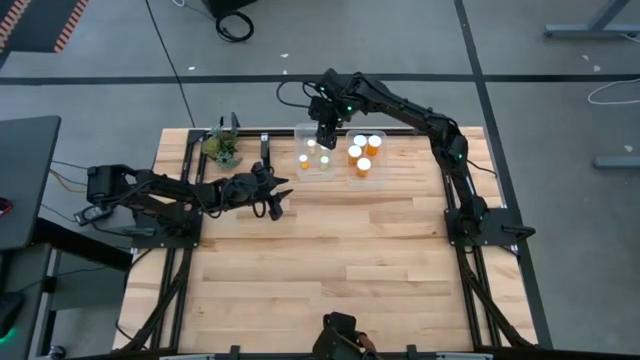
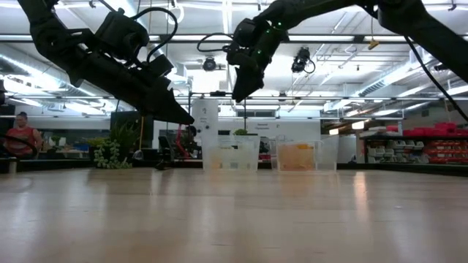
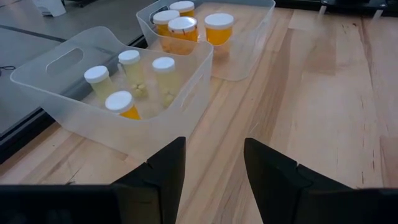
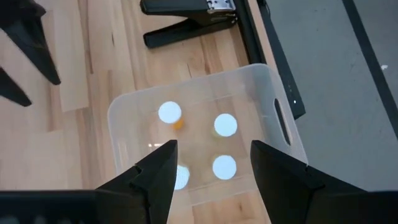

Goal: Pick and place medicine bottles into bin by pill shape (circle, oval)
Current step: Return to Home Position

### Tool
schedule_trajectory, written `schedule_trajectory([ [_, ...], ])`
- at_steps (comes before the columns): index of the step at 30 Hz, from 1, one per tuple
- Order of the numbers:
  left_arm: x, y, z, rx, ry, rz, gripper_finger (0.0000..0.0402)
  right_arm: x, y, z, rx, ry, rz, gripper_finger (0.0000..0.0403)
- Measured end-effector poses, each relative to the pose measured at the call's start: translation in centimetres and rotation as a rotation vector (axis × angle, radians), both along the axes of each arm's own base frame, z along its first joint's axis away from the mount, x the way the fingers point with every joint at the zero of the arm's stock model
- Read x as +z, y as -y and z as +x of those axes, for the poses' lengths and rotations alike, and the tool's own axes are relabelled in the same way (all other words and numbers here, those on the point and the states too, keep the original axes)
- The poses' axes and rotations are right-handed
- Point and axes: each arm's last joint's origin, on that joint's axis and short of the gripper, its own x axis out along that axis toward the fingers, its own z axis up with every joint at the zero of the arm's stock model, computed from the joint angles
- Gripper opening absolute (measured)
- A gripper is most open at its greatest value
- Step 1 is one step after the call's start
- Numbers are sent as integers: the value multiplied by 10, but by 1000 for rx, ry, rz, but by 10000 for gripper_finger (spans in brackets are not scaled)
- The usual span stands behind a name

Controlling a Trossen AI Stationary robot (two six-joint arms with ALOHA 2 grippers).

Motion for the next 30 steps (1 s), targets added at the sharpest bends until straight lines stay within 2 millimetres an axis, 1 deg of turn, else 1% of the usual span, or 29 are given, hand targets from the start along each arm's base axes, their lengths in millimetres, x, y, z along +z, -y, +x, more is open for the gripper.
schedule_trajectory([
  [11, 0, 0, 0, 0, -1, 0, 172, 16, -10, -6, 11, 19, -11, 210],
  [20, -1, 0, 0, 0, -10, -4, 172, 36, -30, -12, 31, 34, -22, 210],
  [24, -2, 0, -1, 1, -21, -6, 172, 55, -40, -23, 25, 63, -42, 210],
  [27, -1, 1, -3, 1, -34, -9, 172, 74, -48, -35, 20, 99, -61, 210],
  [30, 1, 1, -4, 1, -30, -9, 172, 89, -55, -47, 6, 120, -60, 210],
])
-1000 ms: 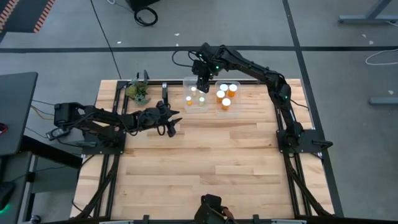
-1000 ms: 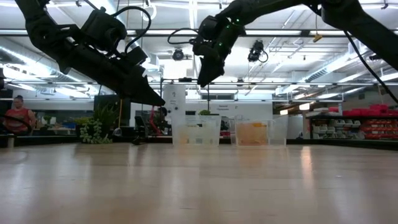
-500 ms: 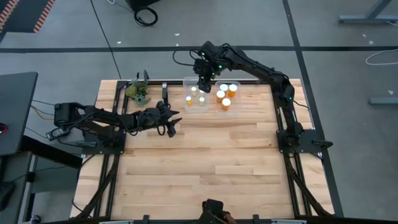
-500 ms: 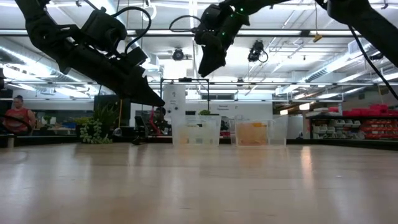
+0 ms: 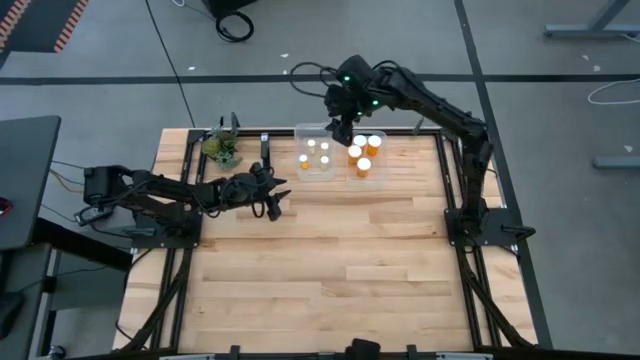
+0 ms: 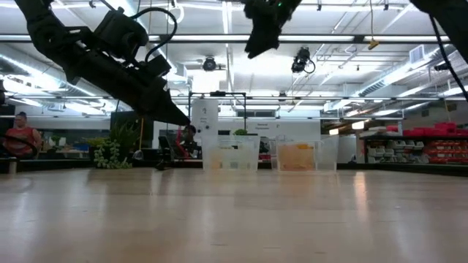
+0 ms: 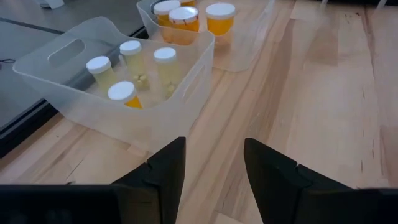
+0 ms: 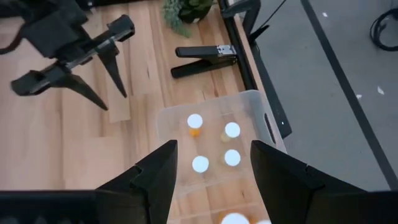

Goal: Pick and place medicine bottles into bin by pill shape (circle, oval)
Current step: Return to Home Position

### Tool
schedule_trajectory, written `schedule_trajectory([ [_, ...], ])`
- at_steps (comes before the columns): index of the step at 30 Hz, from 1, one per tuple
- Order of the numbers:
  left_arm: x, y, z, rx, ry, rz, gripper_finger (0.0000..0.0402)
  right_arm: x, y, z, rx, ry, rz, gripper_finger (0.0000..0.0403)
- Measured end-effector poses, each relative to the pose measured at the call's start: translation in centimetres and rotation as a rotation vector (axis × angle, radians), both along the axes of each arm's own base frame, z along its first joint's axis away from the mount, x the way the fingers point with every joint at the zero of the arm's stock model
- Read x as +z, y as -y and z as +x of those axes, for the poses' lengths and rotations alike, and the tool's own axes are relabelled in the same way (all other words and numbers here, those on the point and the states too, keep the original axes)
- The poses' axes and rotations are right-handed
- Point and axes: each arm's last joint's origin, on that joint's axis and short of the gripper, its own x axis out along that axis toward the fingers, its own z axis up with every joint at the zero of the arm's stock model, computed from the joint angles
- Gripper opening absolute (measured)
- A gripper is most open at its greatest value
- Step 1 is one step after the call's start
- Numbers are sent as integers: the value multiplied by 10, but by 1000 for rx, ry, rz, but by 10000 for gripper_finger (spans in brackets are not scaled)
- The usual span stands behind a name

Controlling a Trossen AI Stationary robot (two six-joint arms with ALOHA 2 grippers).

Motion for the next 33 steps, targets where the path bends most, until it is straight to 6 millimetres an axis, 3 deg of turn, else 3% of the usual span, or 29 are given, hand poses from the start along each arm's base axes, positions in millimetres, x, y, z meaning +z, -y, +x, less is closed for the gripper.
schedule_trajectory([
  [5, 7, 1, -6, 3, 2, -6, 172, 19, -13, -20, -20, 32, -10, 210],
  [10, 16, 2, -12, 4, 10, -7, 172, 20, -27, -36, -63, 43, -64, 210],
  [16, 23, 4, -18, 3, 19, -6, 172, 7, -43, -65, -98, 101, -67, 210],
  [24, 36, 7, -27, -58, 62, -22, 172, -14, -71, -118, -134, 256, -92, 209],
  [33, 51, 14, -35, -233, 122, -20, 172, -36, -107, -169, -102, 456, -125, 209],
])
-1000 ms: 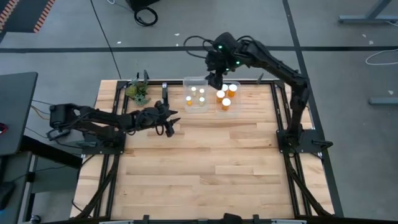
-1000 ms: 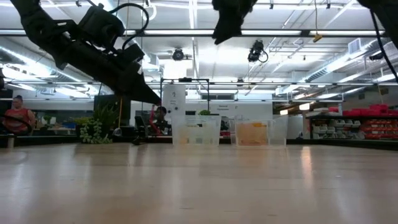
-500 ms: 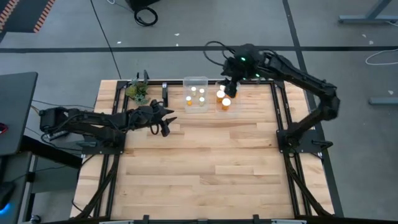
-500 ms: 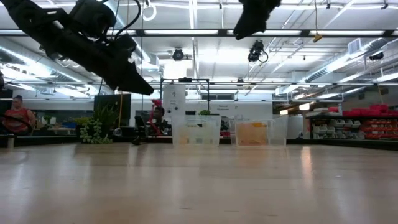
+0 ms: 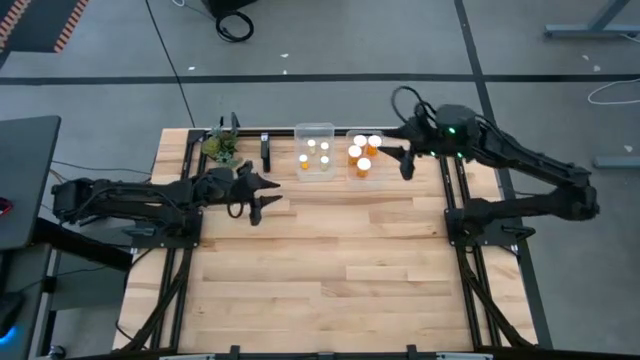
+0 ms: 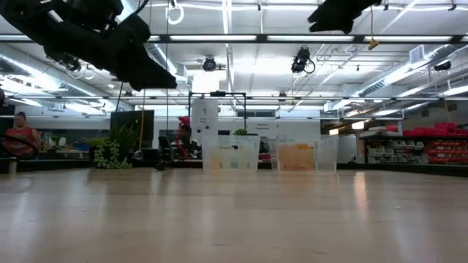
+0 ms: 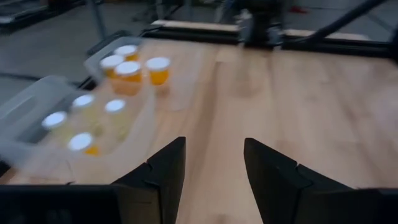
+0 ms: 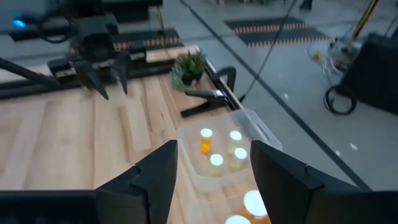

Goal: Pick and place medicine bottles into bin by pill shape (circle, oval)
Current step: Return to Home Position

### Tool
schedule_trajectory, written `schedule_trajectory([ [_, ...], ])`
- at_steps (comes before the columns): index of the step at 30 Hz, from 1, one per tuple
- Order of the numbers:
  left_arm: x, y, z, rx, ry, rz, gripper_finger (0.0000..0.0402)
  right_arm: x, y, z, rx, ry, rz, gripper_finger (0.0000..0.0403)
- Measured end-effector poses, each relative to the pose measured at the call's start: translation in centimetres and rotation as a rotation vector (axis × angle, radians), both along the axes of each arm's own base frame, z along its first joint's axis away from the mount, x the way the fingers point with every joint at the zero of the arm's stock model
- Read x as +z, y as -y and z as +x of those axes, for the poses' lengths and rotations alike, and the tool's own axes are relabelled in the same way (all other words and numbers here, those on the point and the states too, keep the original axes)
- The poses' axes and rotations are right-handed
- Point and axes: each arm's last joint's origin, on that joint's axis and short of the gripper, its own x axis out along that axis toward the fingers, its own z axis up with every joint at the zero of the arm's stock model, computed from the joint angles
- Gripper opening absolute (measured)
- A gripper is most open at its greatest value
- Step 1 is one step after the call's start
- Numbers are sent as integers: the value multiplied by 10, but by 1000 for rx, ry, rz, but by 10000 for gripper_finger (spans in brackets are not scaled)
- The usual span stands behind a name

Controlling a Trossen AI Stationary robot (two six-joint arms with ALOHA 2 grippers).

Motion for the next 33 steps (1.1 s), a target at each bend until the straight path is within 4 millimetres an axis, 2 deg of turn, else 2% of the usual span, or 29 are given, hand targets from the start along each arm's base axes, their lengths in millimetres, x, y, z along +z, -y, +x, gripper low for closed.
schedule_trajectory([
  [5, 5, 3, -4, -63, 37, -2, 172, -16, -16, -20, 29, 102, 0, 209],
  [14, -10, 5, -12, -53, 46, -47, 172, -54, -33, -35, 79, 212, 13, 209],
  [21, 4, 8, -27, -62, 101, -28, 172, -83, -41, -40, 127, 297, 8, 209],
  [33, 23, 14, -64, -41, 190, -7, 171, -120, -50, -52, 177, 400, -4, 209],
])
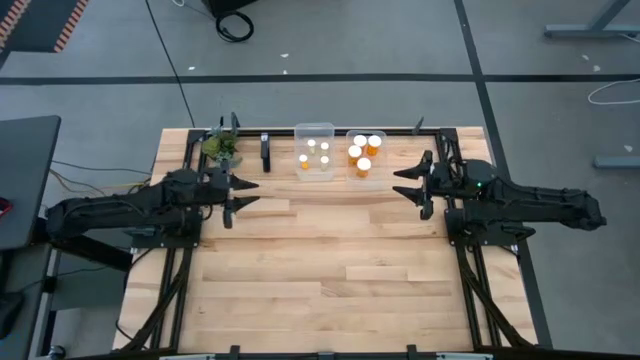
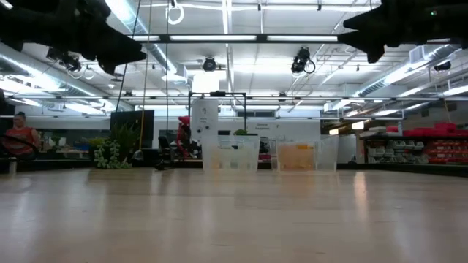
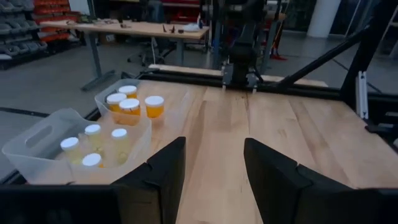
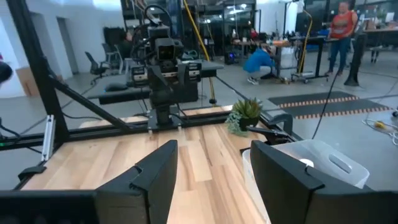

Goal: Pick and place medicine bottles into bin by pill shape (circle, oval)
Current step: Return to Home Position

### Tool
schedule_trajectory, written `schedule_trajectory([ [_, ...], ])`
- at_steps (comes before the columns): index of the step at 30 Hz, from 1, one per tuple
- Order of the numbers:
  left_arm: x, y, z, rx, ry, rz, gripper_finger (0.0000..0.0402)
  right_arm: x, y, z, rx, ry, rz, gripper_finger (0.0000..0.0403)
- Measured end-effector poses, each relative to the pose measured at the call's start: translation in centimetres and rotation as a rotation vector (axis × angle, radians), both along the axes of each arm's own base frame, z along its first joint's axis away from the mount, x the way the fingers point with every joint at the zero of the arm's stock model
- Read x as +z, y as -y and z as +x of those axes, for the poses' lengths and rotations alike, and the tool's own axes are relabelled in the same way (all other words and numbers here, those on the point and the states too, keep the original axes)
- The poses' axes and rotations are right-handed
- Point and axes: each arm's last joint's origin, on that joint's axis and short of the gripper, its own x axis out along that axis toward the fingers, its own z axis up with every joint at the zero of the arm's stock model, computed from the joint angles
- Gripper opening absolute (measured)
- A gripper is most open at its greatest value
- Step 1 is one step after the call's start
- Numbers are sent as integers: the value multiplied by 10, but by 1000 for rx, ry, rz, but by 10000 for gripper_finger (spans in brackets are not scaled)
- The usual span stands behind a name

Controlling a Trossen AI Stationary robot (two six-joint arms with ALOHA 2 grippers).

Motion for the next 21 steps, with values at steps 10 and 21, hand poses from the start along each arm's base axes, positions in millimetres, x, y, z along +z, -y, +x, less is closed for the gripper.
schedule_trajectory([
  [10, -25, 4, -16, 4, 94, -55, 171, -31, -2, -10, 7, 60, 15, 209],
  [21, -30, 6, -33, 30, 164, -42, 171, -59, -4, -15, 38, 126, 48, 209],
])
